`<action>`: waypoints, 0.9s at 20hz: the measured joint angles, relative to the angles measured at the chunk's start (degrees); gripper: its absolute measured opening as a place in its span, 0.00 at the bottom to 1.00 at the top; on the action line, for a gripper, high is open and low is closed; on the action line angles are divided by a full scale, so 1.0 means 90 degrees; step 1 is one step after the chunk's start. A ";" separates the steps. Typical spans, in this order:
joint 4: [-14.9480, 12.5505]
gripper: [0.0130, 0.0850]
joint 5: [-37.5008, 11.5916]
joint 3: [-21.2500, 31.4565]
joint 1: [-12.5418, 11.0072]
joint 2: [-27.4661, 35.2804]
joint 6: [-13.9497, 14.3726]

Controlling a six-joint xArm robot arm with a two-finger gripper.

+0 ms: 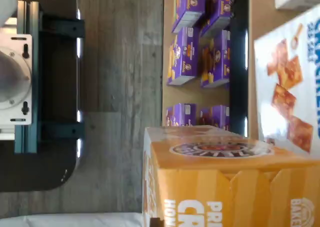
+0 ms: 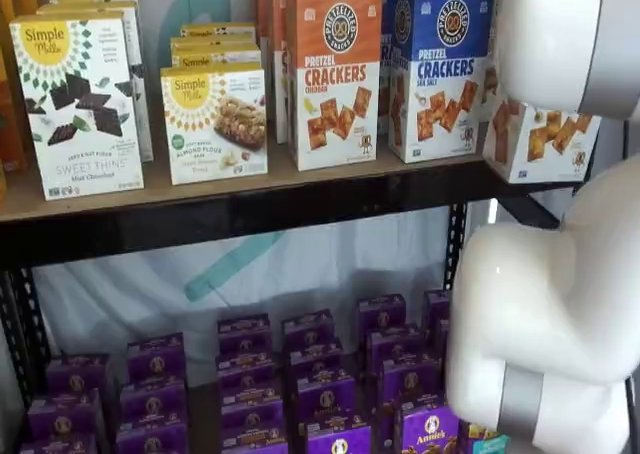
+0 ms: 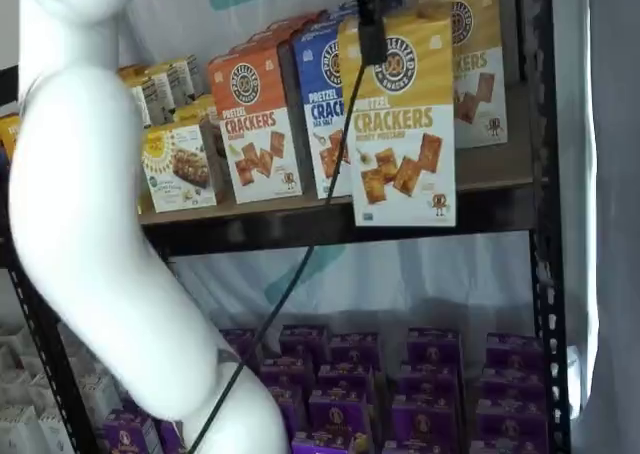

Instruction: Retrieve the yellow and white box located on the top shelf, the sixth one from the left

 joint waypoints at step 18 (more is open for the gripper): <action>-0.0183 0.67 0.0345 0.0974 0.0979 -0.1183 0.0943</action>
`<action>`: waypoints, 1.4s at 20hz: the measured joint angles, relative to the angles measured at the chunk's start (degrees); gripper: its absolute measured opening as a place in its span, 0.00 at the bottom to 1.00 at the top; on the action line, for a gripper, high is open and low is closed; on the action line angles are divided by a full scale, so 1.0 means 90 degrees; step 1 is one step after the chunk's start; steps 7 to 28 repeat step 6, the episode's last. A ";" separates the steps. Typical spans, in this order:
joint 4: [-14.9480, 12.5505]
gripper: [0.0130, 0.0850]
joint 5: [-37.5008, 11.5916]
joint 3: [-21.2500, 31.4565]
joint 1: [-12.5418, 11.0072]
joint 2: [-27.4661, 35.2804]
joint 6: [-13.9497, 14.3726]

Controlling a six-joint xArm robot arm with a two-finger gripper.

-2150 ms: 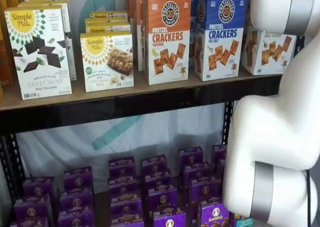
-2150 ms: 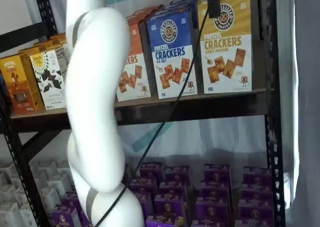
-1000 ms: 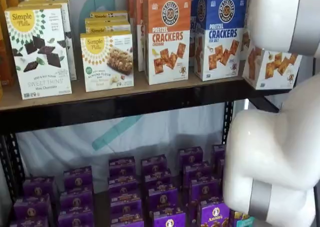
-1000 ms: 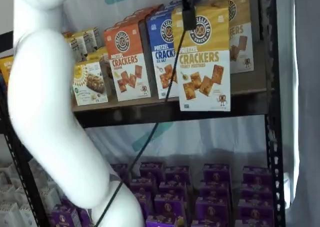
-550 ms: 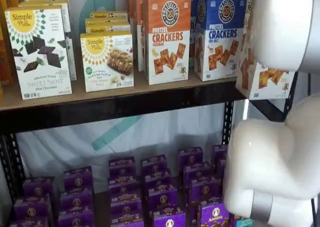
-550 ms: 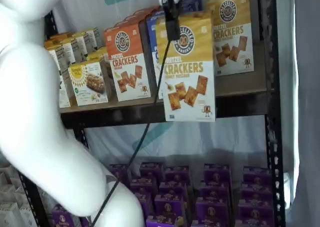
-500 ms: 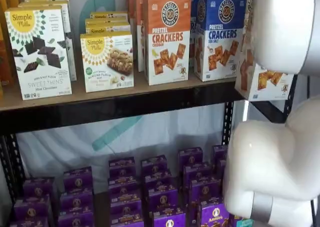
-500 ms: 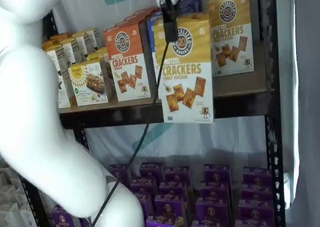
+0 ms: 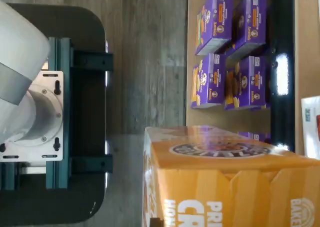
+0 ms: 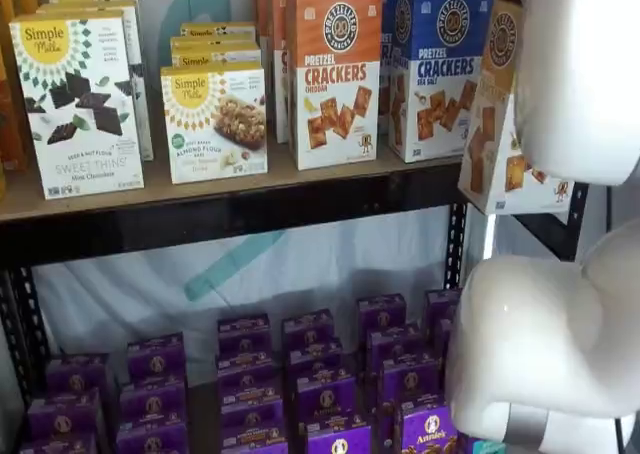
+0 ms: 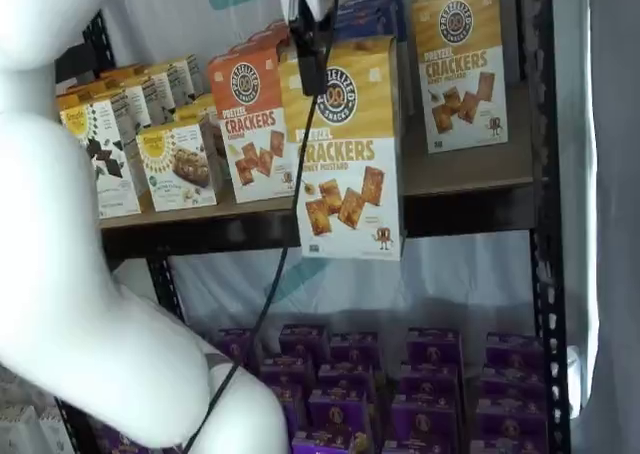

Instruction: Retrieve the yellow and white box located on the top shelf, the sixth one from the left

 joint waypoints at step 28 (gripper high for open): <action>0.0019 0.67 0.0042 0.0057 0.0002 -0.0109 0.0018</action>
